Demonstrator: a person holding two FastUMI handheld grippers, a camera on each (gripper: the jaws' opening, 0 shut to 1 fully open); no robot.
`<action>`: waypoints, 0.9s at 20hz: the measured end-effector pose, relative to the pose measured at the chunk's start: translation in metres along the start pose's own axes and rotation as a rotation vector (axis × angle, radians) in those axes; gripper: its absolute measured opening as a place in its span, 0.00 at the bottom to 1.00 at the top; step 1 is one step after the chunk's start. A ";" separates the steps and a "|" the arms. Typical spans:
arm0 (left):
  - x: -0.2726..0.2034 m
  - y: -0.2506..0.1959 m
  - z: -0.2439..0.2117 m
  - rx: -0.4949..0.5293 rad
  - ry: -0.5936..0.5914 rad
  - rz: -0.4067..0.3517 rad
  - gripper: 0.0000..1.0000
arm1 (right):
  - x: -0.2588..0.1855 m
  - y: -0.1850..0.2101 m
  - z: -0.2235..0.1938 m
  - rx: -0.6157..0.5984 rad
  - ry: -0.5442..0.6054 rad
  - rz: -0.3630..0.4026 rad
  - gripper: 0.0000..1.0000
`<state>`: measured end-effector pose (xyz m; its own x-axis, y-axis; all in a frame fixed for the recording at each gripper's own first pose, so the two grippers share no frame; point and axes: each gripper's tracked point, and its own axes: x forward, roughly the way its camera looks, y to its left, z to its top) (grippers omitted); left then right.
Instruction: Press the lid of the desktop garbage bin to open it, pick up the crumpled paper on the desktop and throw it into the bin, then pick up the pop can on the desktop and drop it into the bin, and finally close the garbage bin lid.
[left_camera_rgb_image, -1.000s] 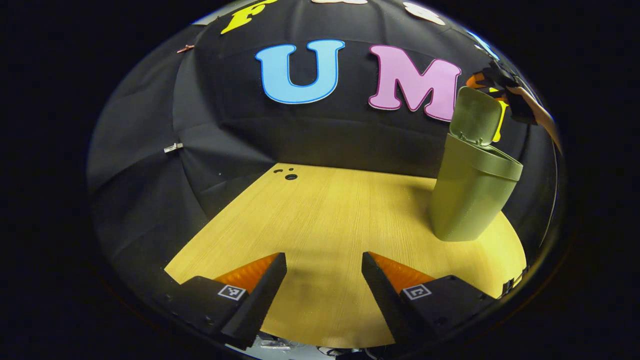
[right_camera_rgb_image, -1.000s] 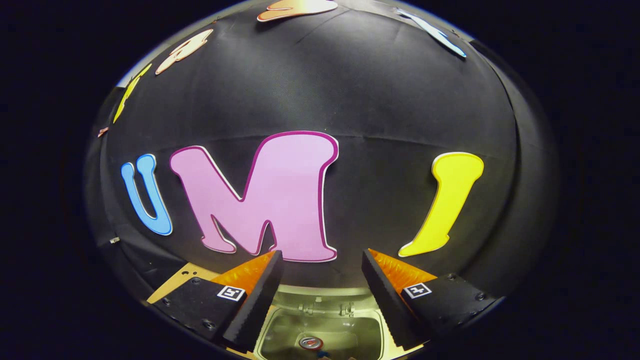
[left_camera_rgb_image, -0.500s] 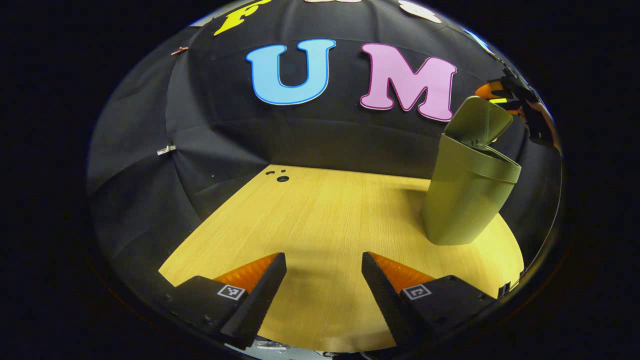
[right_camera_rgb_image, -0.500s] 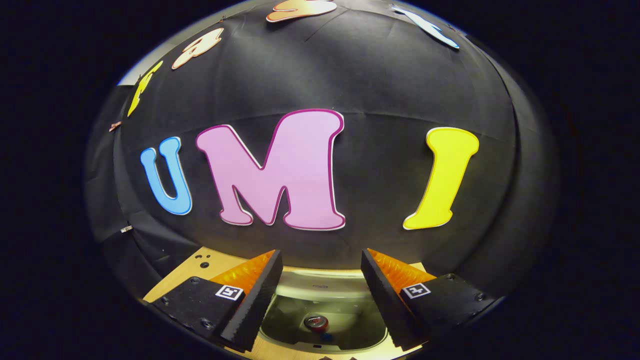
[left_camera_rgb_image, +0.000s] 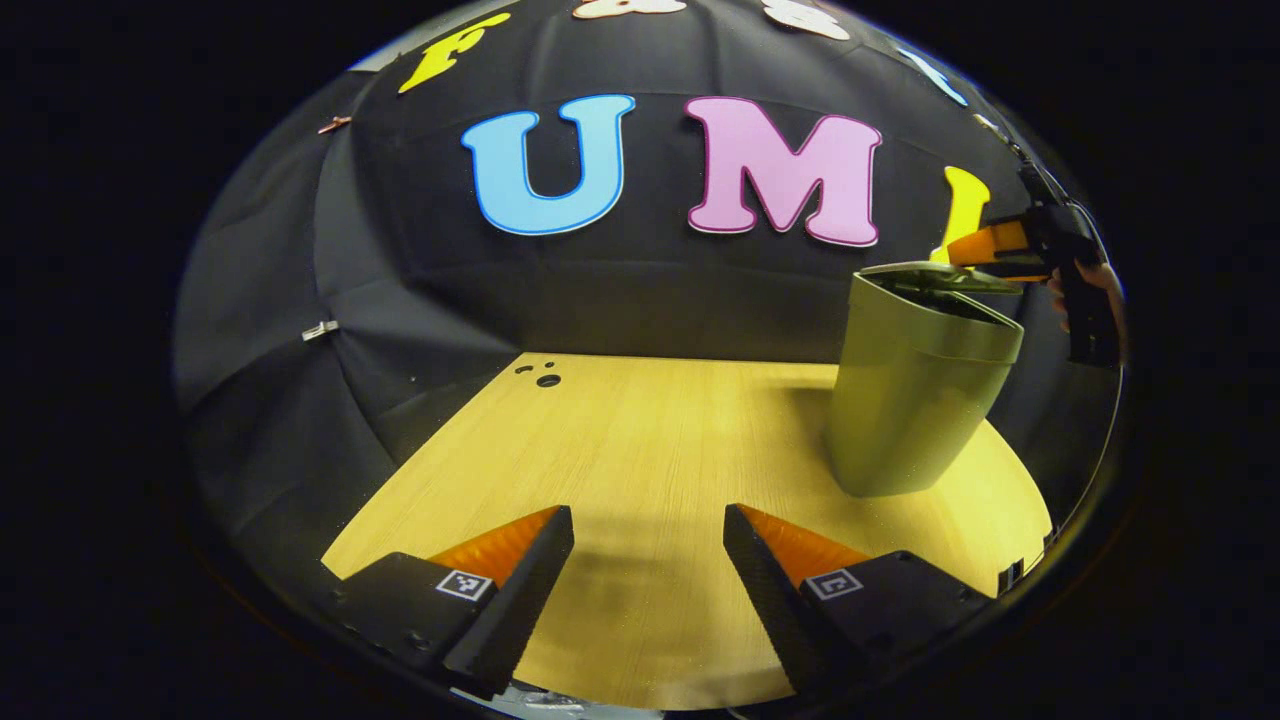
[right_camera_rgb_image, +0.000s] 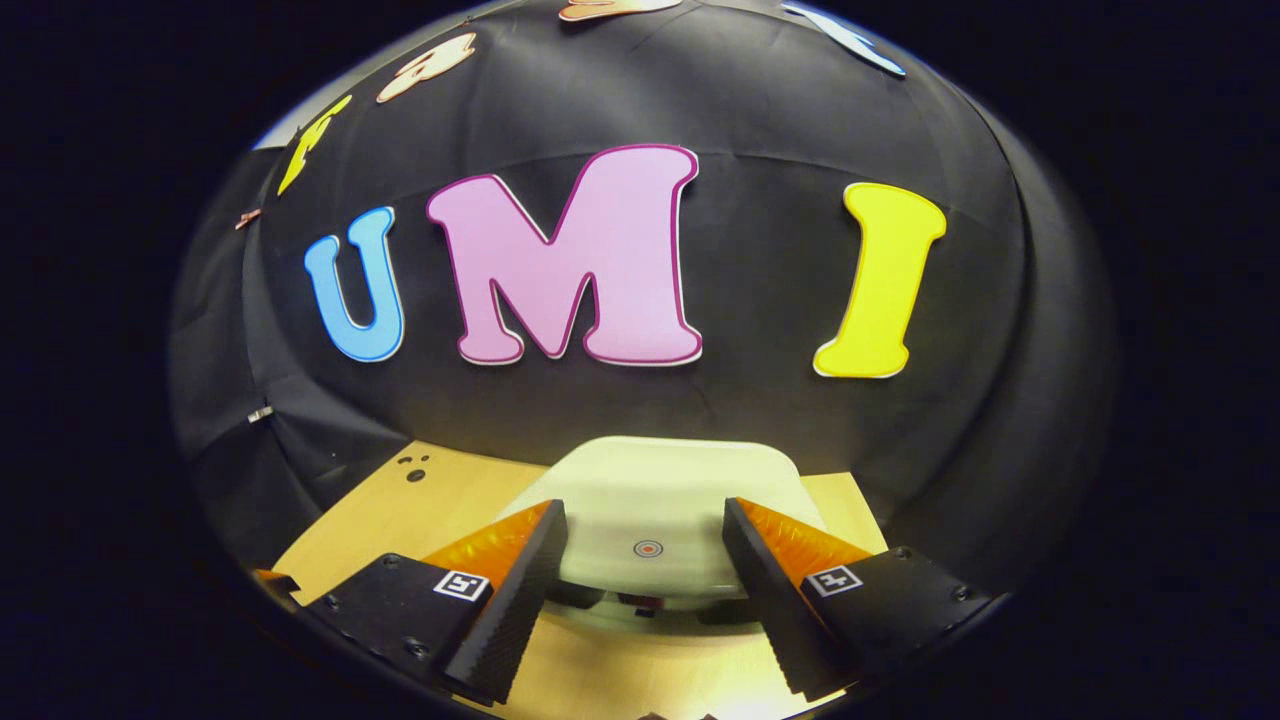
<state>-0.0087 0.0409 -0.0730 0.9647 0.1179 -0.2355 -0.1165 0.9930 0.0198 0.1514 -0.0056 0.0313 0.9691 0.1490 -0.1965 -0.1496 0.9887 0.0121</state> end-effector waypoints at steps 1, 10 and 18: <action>0.000 -0.003 -0.001 0.004 0.002 -0.015 0.98 | -0.001 -0.001 -0.010 -0.001 0.008 -0.011 0.99; 0.002 0.003 -0.002 0.049 -0.016 -0.118 0.98 | -0.004 -0.006 -0.028 0.022 0.018 -0.089 0.99; 0.005 0.028 -0.016 0.049 -0.002 -0.160 0.98 | 0.006 -0.004 -0.034 0.020 0.031 -0.109 1.00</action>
<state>-0.0112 0.0689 -0.0890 0.9706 -0.0418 -0.2372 0.0502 0.9983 0.0296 0.1513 -0.0093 -0.0028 0.9728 0.0407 -0.2281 -0.0397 0.9992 0.0089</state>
